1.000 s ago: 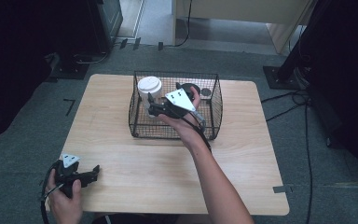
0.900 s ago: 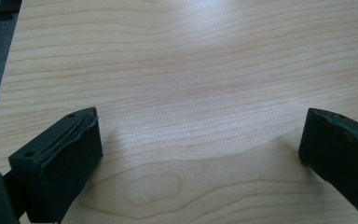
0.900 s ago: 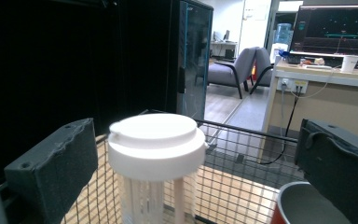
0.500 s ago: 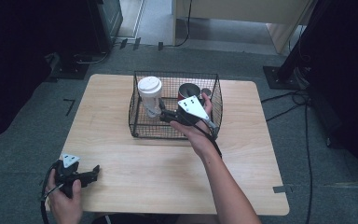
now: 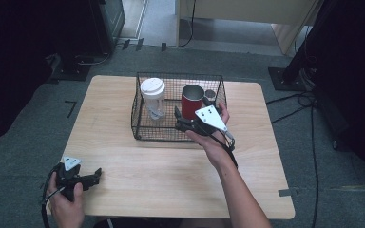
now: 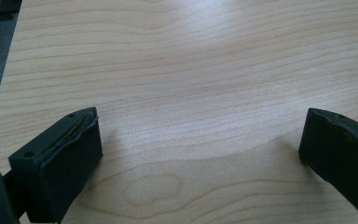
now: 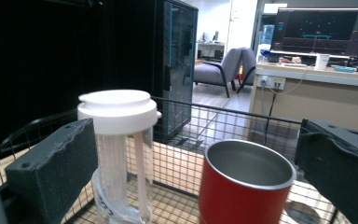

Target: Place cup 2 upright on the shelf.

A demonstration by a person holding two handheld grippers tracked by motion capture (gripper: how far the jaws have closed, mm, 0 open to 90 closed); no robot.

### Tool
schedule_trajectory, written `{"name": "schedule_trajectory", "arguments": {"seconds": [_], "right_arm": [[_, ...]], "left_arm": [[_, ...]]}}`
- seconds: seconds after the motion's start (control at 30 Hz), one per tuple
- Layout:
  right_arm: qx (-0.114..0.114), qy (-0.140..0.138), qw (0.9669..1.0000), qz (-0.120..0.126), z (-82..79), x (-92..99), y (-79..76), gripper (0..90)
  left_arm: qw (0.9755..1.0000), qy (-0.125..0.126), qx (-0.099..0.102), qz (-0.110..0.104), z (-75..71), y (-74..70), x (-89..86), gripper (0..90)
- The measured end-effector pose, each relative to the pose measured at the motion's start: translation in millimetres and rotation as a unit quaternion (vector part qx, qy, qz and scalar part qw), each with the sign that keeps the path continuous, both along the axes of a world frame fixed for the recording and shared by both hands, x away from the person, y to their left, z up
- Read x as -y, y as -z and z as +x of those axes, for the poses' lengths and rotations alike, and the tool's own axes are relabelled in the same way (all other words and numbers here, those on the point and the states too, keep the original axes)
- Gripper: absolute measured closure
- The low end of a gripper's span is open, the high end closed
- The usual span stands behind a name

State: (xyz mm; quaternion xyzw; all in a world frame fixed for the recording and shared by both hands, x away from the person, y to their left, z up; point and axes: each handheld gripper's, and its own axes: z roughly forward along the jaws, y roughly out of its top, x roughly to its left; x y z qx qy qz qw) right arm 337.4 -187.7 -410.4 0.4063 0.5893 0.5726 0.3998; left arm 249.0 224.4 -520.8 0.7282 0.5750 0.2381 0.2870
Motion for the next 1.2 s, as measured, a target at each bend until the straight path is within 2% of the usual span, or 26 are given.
{"name": "schedule_trajectory", "arguments": {"seconds": [0.63,1.2], "right_arm": [[-0.008,0.023,0.9997,-0.003,-29.5,40.0,14.3,0.0],[-0.027,0.058,0.998,0.001,-53.7,86.2,37.6,0.0]], "left_arm": [[1.0,0.0,0.0,-0.001,0.0,0.1,0.1,0.0],[1.0,0.0,0.0,0.0,-0.1,0.1,0.1,0.0]]}}
